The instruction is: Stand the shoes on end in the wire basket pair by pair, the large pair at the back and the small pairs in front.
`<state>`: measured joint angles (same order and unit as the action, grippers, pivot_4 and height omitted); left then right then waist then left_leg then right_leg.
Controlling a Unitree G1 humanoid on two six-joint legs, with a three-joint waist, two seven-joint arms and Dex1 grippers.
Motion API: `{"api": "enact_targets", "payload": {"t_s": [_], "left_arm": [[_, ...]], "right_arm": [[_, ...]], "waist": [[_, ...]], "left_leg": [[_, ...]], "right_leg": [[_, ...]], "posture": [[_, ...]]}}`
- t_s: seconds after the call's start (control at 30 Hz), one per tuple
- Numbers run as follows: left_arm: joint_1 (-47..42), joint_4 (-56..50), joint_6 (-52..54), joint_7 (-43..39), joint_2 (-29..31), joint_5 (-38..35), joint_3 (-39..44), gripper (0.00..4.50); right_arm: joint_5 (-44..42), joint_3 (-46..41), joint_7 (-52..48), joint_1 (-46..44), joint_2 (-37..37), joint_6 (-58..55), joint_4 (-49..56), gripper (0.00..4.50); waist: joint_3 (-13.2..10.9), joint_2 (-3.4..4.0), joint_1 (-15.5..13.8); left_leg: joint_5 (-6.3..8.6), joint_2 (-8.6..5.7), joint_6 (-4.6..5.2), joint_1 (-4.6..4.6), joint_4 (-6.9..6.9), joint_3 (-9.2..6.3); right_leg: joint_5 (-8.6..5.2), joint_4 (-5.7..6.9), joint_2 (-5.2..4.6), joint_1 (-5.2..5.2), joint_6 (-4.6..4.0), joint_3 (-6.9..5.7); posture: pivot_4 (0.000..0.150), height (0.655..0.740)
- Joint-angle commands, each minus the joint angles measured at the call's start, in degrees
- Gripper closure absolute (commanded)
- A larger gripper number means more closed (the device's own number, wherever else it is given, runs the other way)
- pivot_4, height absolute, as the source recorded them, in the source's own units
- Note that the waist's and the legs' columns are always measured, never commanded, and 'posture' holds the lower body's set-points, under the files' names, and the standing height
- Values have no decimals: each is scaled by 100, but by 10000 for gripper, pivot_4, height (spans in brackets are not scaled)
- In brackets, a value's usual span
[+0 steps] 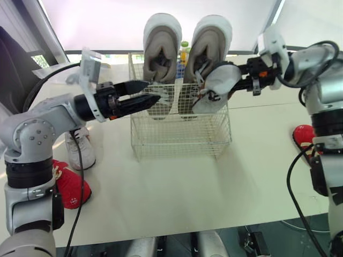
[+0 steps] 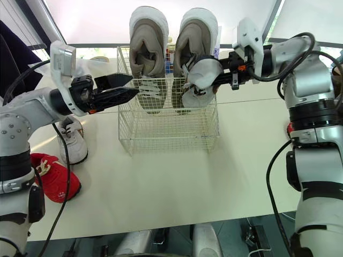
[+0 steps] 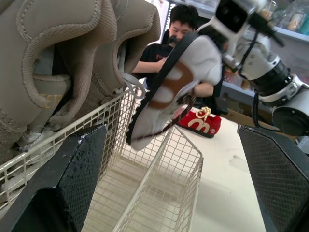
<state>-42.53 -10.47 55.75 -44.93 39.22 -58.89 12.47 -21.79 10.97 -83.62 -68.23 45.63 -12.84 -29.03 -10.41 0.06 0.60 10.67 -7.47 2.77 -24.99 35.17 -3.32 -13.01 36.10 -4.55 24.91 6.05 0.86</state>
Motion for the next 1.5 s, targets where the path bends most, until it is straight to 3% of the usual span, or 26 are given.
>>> {"api": "enact_targets", "payload": {"t_s": [0.03, 0.43, 0.7, 1.03, 1.2, 1.33, 1.5], "left_arm": [[50, -237, -102, 17, 44, -52, 164, 365], [87, -442, -82, 243, -96, -87, 91, 365], [151, -460, -71, 280, 4, -14, 101, 0], [538, -603, -73, 454, 453, 9, 445, 0], [960, -115, -285, 839, 1143, 825, 822, 0], [1146, 1042, -224, 1055, 1661, 1568, 875, 0], [1011, 2540, -615, 926, 1981, 2451, 456, 0]], "right_arm": [[228, -146, -275, -320, -193, 378, -434, 38206], [852, -180, -330, -60, -846, 1040, -1259, 38206], [1076, -269, -221, 207, -605, 1010, -731, 342], [868, -886, 143, 513, 334, 395, 970, 342], [298, -1370, 277, 637, 659, -298, 2238, 342], [-283, -1264, 453, 853, 389, -896, 3542, 342], [-440, -1136, 681, 980, 143, -1083, 3909, 342]], "waist": [[0, 0, 5], [0, 1, 7], [0, 0, 15], [-1, 2, 5], [-2, 4, 24], [-1, 5, 18], [1, 3, -19]], "left_leg": [[0, 0, 0, 0, 0, 0], [-21, 0, -35, 0, -1, -1], [-22, 0, -37, 0, -1, -4], [-19, 1, -33, 0, -4, -4], [-7, 2, -12, 0, -11, -4], [-8, 7, -15, 0, -16, -4], [-6, 4, -12, 0, -13, -1]], "right_leg": [[0, 0, 0, 0, 0, 0], [0, 7, 3, 5, 0, 0], [0, 10, 4, 5, 0, -1], [1, 11, 3, 9, -2, 0], [0, 13, 3, 17, -4, 3], [0, 16, 4, 19, -6, 1], [2, 13, -1, 35, -9, 0]], "posture": [[1500, 7400], [1500, 7400], [1500, 7400], [1500, 7400], [1500, 7400], [1500, 7400], [1500, 7400]]}}
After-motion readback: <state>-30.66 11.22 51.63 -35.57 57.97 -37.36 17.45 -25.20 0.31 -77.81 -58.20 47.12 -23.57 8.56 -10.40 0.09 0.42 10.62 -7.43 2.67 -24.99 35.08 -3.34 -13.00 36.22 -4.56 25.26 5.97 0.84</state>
